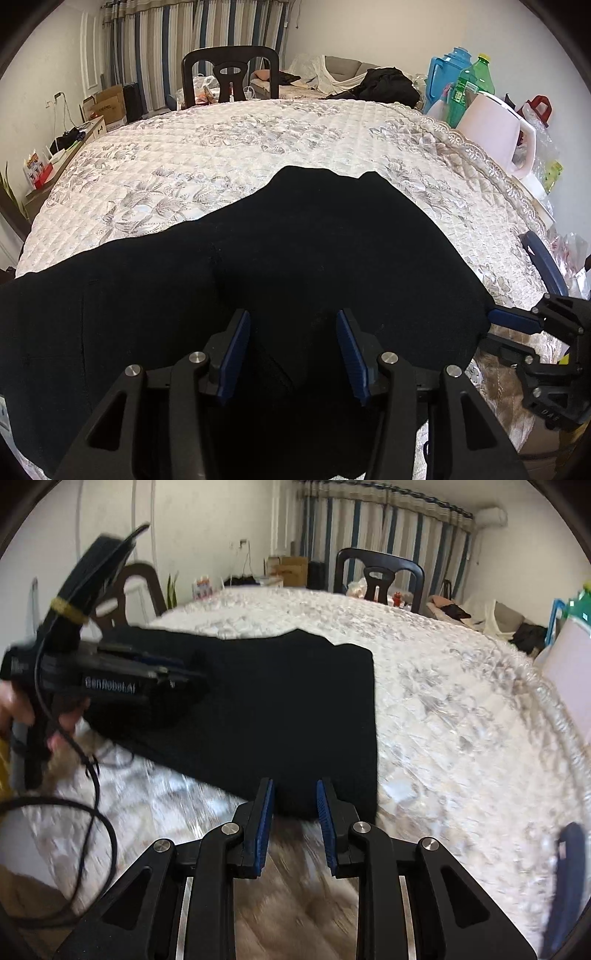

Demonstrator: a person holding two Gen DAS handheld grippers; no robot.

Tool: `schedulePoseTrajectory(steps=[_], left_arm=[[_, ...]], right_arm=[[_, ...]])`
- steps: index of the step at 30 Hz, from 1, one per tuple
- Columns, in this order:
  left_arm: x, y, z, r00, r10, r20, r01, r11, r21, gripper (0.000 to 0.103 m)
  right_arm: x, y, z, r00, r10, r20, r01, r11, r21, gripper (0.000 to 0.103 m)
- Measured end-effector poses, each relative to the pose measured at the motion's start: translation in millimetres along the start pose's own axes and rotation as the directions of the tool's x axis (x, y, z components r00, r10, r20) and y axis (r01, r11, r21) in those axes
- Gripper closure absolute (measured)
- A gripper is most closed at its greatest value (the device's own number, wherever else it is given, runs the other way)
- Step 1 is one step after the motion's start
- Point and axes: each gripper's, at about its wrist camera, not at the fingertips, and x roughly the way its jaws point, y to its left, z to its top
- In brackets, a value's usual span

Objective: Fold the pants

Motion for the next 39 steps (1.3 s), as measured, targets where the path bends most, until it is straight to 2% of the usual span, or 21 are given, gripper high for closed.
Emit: schedulePoseTrajectory(steps=[4, 6, 8, 11, 15, 19, 24, 27, 28, 30, 33, 35, 39], left_arm=[[-6.3, 2.0, 7.6, 1.0, -0.022, 0.011, 0.022, 1.0, 0.004, 0.051], [-11.2, -1.2, 15.0, 0.999, -0.02, 0.028, 0.019, 1.0, 0.021, 0.051], [-13.7, -5.3, 22.5, 0.999, -0.025, 0.041, 0.023, 0.999, 0.041, 0.051], [-8.3, -9.5, 35.6, 0.997, -0.07, 0.017, 0.069, 0.997, 0.043, 0.049], [7.1, -12.0, 50.3, 0.992, -0.12, -0.026, 0.12, 0.992, 0.023, 0.049], [12.3, -15.1, 60.2, 0.979, -0.203, -0.036, 0.202, 0.979, -0.008, 0.049], [9.7, -26.9, 76.4, 0.96, -0.28, -0.013, 0.28, 0.96, 0.019, 0.047], [20.2, -33.6, 89.2, 0.935, -0.348, -0.059, 0.349, 0.937, 0.004, 0.045], [26.2, -36.8, 92.7, 0.93, -0.357, -0.084, 0.358, 0.934, -0.01, 0.044], [35.6, -43.3, 96.2, 0.923, -0.362, -0.13, 0.363, 0.932, -0.013, 0.042], [41.8, -55.3, 96.4, 0.917, -0.352, -0.188, 0.362, 0.932, 0.022, 0.039], [41.7, -65.8, 98.2, 0.916, -0.339, -0.217, 0.359, 0.931, 0.061, 0.038], [34.6, -70.8, 106.2, 0.914, -0.341, -0.218, 0.367, 0.926, 0.092, 0.034]], right_arm=[[-14.7, -24.7, 4.7, 0.995, 0.075, 0.071, -0.084, 0.989, 0.12, 0.077], [-11.7, -43.3, 10.2, 0.993, 0.077, 0.092, -0.095, 0.972, 0.217, 0.058], [-3.0, -60.0, 14.6, 0.991, 0.084, 0.102, -0.111, 0.952, 0.286, 0.055], [18.4, -69.2, 19.4, 0.993, 0.109, 0.047, -0.119, 0.936, 0.332, 0.055], [41.3, -68.1, 17.9, 0.982, 0.191, 0.002, -0.179, 0.919, 0.352, 0.055], [41.3, -68.9, 14.0, 0.978, 0.205, 0.026, -0.2, 0.902, 0.383, 0.055], [34.3, -68.3, 4.7, 0.975, 0.216, 0.05, -0.217, 0.891, 0.399, 0.055], [34.5, -69.8, 5.4, 0.97, 0.235, 0.057, -0.237, 0.876, 0.42, 0.055], [34.6, -70.1, 5.2, 0.966, 0.25, 0.062, -0.252, 0.868, 0.427, 0.058], [35.6, -70.6, 4.0, 0.959, 0.271, 0.084, -0.28, 0.855, 0.437, 0.08], [27.3, -67.9, 5.6, 0.948, 0.279, 0.151, -0.317, 0.849, 0.423, 0.094], [19.5, -63.0, 11.0, 0.94, 0.283, 0.191, -0.337, 0.855, 0.395, 0.095], [7.4, -45.7, 23.0, 0.923, 0.296, 0.246, -0.367, 0.87, 0.33, 0.095]])
